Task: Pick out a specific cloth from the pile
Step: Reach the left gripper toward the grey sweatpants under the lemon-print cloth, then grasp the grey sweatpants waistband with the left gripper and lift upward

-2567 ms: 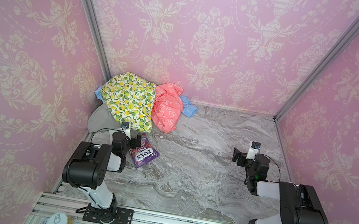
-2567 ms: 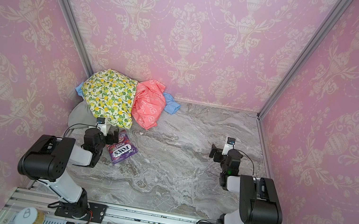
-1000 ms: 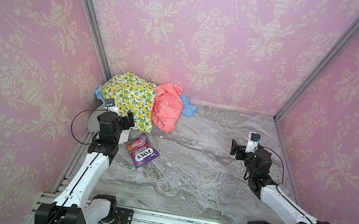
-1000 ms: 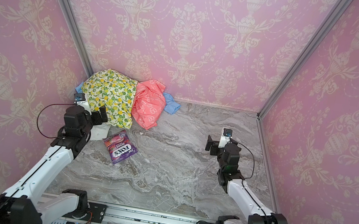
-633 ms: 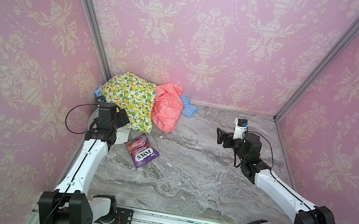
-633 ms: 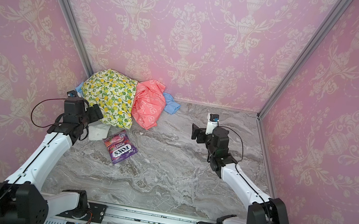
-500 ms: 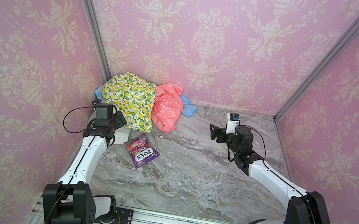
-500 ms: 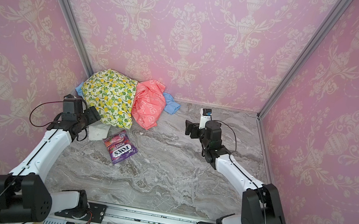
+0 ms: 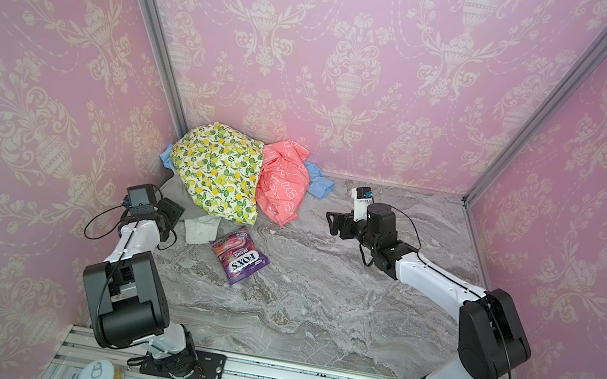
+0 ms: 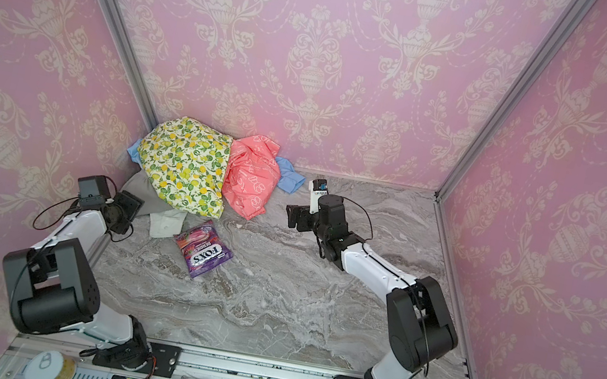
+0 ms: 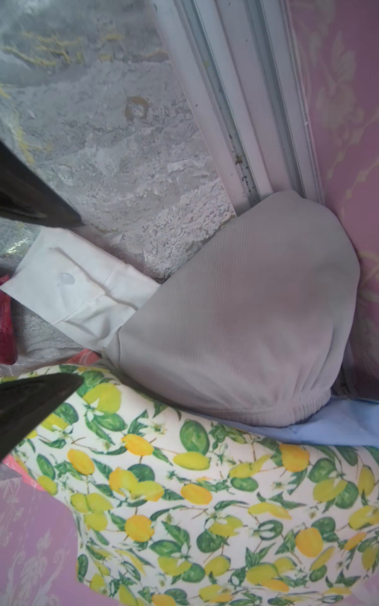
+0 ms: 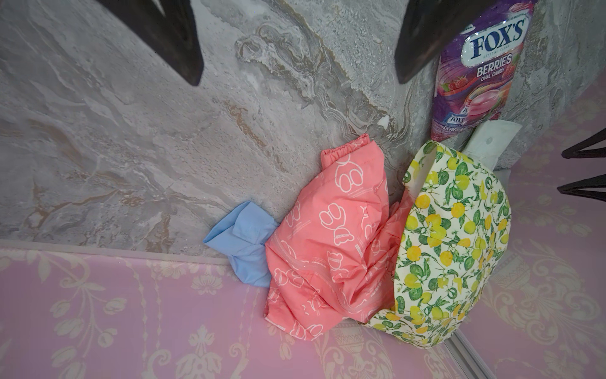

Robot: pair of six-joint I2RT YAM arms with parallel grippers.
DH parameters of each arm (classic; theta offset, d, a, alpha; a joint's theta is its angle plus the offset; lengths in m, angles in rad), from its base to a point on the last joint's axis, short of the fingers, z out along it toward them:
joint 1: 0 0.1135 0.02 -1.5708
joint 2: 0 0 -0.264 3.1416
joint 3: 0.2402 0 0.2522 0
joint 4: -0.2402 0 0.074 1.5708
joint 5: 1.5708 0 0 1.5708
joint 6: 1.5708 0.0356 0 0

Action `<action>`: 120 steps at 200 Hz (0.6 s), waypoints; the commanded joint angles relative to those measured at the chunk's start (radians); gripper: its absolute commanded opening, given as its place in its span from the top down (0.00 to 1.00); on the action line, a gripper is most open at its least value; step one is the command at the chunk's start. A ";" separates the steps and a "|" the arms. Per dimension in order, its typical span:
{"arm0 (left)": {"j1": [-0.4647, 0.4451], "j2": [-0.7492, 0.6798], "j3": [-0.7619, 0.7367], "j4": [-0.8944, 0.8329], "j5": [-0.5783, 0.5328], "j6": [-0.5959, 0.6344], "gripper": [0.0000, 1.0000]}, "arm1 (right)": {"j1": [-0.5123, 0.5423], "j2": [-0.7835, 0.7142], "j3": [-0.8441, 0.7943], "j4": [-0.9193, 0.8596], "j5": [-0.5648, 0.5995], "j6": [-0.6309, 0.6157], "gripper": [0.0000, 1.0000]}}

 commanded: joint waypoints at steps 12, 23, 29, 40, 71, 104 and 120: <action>0.012 0.099 0.042 0.122 0.055 -0.062 0.32 | 0.009 -0.011 -0.048 0.080 -0.046 -0.009 0.08; 0.013 0.130 0.045 0.169 0.068 -0.081 0.33 | 0.012 -0.014 -0.066 0.110 -0.054 -0.015 0.08; 0.014 0.151 0.053 0.176 0.068 -0.090 0.33 | 0.013 -0.015 -0.073 0.120 -0.054 -0.019 0.08; 0.013 0.185 0.070 0.196 0.083 -0.105 0.33 | 0.017 -0.015 -0.080 0.132 -0.049 -0.029 0.08; 0.012 0.260 0.110 0.249 0.090 -0.143 0.35 | 0.028 -0.013 -0.088 0.157 -0.049 -0.058 0.08; 0.002 0.320 0.155 0.267 0.077 -0.149 0.36 | 0.037 -0.014 -0.082 0.164 -0.053 -0.087 0.08; -0.006 0.342 0.163 0.291 0.062 -0.154 0.37 | 0.038 -0.011 -0.085 0.181 -0.059 -0.094 0.07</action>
